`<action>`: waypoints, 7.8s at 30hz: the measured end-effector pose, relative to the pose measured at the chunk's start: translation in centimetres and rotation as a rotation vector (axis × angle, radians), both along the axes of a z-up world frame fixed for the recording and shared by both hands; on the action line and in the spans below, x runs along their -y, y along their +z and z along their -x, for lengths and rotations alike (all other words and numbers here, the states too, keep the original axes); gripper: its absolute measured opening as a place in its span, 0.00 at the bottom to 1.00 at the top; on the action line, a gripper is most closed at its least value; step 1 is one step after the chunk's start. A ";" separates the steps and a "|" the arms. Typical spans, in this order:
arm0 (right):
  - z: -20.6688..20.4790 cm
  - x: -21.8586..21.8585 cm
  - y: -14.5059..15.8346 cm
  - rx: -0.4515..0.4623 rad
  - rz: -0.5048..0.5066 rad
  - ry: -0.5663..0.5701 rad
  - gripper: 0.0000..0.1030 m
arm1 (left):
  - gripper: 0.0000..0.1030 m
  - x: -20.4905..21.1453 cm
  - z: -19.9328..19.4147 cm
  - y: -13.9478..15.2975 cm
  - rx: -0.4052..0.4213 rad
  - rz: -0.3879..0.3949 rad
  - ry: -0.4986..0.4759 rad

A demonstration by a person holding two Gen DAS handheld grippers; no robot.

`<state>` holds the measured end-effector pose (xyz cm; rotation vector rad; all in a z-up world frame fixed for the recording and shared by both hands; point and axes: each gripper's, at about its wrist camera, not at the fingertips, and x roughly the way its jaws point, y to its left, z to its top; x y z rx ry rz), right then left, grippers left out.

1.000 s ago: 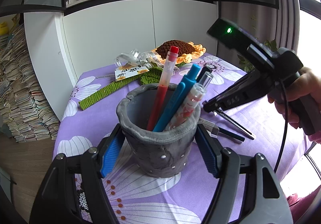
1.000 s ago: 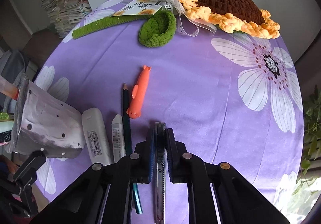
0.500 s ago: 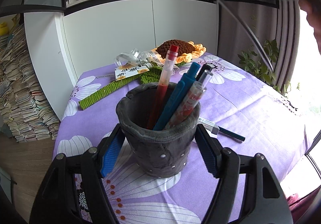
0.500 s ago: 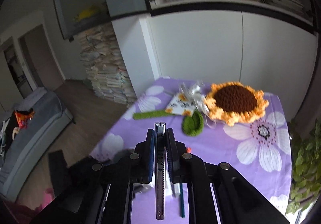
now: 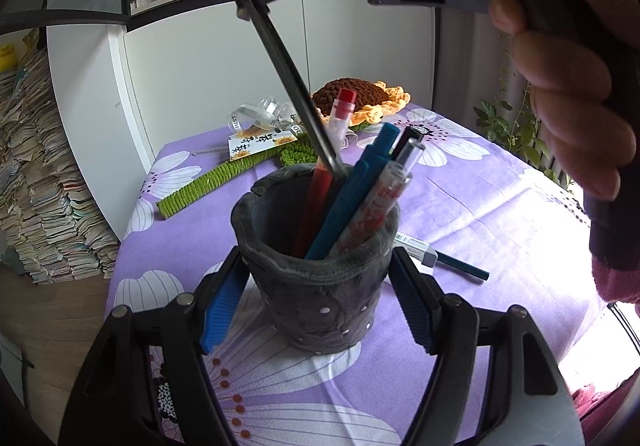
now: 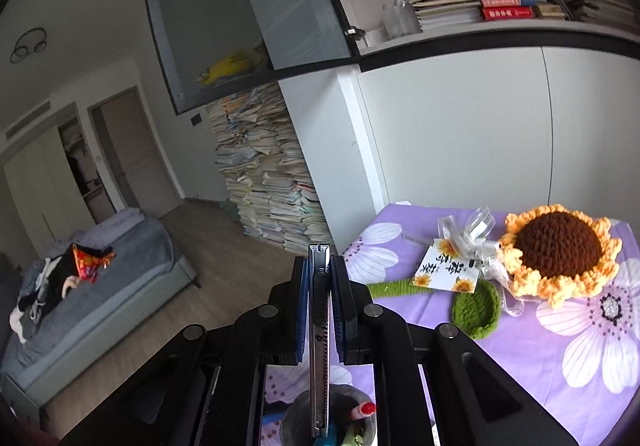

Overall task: Organize stationery
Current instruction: 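Lower the utility knife into the grey cup and open the right gripper, then grasp the dark green marker with the right gripper, then lift the dark green marker and drop it into the grey cup, then grasp the orange highlighter with the right gripper, then carry the orange highlighter over the grey cup and drop it in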

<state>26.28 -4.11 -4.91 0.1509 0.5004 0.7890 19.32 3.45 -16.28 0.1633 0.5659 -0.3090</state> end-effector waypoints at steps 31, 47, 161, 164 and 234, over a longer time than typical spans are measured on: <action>3.6 9.8 -6.0 -0.262 0.320 -0.186 0.55 | 0.69 0.0 -0.1 -0.1 -0.007 0.005 0.008; 4.9 8.3 -14.3 -0.381 0.539 -0.120 0.08 | 0.69 0.0 -0.1 -0.1 -0.011 0.008 0.008; 2.4 4.3 1.3 -0.247 0.217 0.127 0.10 | 0.69 -0.2 0.2 -0.1 0.014 -0.019 -0.002; 0.9 6.6 1.1 -0.243 0.206 0.012 0.37 | 0.69 -0.2 0.2 -0.1 0.014 -0.020 -0.001; 3.0 -10.2 -1.1 -0.384 1.372 0.467 0.14 | 0.69 -0.4 0.3 -0.5 0.045 0.001 0.001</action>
